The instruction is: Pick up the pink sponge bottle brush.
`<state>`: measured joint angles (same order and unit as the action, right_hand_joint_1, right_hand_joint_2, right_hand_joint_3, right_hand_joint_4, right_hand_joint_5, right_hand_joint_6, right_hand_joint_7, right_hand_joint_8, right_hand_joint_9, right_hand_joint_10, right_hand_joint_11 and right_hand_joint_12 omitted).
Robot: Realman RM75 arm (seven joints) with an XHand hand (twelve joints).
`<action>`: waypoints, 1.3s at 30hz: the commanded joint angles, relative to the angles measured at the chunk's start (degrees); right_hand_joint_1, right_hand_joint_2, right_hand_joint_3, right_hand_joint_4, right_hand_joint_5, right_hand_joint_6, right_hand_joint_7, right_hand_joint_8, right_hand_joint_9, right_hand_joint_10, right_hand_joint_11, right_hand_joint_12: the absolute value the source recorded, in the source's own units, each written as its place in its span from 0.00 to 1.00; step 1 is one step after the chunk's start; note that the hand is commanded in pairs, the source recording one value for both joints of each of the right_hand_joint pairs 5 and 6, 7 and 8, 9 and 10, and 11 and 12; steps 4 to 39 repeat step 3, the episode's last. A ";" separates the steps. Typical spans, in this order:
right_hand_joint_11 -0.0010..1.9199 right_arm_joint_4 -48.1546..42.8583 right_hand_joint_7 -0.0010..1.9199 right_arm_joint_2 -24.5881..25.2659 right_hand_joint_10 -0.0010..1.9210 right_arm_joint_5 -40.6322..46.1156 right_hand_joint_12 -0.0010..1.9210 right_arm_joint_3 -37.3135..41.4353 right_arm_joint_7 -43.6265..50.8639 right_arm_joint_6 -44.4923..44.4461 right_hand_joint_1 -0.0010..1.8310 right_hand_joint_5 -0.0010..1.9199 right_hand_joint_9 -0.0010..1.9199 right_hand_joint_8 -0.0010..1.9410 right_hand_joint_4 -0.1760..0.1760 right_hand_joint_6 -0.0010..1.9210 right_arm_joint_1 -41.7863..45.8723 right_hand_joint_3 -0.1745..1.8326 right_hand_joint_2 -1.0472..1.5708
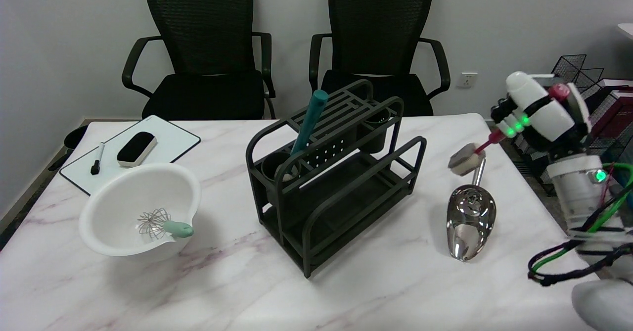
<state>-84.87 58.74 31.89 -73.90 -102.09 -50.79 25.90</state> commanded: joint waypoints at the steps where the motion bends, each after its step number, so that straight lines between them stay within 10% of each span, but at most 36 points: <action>1: 1.00 -4.22 1.00 1.02 1.00 11.27 1.00 -26.76 21.31 -15.37 0.57 1.00 1.00 0.99 0.50 1.00 4.03 0.24 1.00; 39: 1.00 -4.34 1.00 1.28 1.00 12.24 1.00 -27.83 22.16 -15.86 0.57 1.00 1.00 0.99 0.50 1.00 4.29 0.24 1.00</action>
